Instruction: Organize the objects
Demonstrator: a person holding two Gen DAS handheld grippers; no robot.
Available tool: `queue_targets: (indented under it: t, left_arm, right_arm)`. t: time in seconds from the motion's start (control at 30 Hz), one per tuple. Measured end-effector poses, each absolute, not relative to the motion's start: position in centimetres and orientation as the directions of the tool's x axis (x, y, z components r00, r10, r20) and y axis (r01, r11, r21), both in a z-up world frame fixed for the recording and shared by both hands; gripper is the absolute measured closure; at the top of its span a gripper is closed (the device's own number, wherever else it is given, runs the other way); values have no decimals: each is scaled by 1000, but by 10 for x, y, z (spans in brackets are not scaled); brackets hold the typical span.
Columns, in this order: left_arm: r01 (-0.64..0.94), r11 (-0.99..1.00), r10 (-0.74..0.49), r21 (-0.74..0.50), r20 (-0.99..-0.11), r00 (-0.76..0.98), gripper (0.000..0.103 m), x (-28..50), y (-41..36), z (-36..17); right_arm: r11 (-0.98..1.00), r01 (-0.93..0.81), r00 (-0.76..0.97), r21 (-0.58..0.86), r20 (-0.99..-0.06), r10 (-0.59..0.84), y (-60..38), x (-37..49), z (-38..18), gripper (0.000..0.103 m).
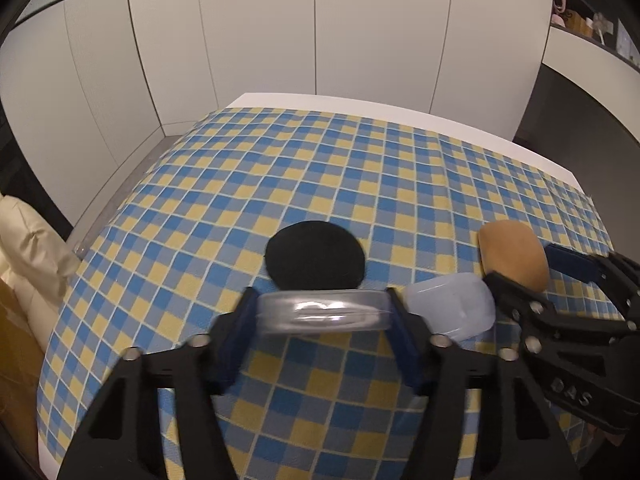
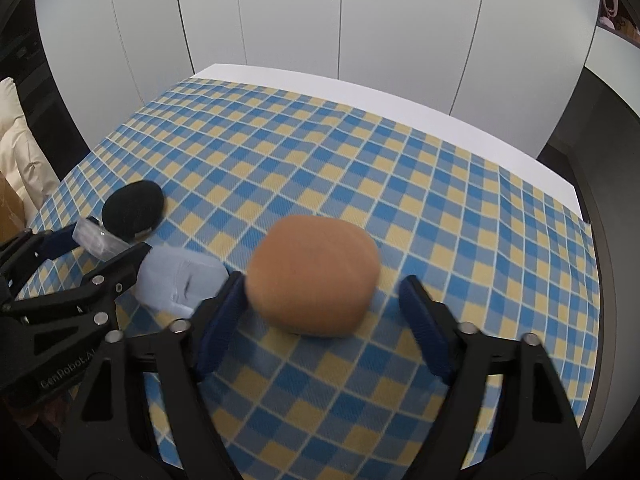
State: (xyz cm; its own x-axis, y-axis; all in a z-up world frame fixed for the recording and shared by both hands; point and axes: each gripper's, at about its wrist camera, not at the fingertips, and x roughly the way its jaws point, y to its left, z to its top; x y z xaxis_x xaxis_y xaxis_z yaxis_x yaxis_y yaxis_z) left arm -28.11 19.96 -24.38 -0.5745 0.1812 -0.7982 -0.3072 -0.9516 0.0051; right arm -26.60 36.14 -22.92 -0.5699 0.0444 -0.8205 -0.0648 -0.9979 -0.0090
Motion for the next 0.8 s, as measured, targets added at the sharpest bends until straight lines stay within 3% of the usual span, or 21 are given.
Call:
queue_targets:
  t: [0.43,0.8]
  left_arm:
    - [-254,-967,170,-29,-817,-551,45,-269,186,-222]
    - [-241,-970,171,-37,-809,-562,45,-251,175,-169]
  right_arm:
    - [-996,-93,-552,-7,-832,57,356,-261,-210,40]
    - [-995,-104,-595,9,-802,55,351,-231,-149,40]
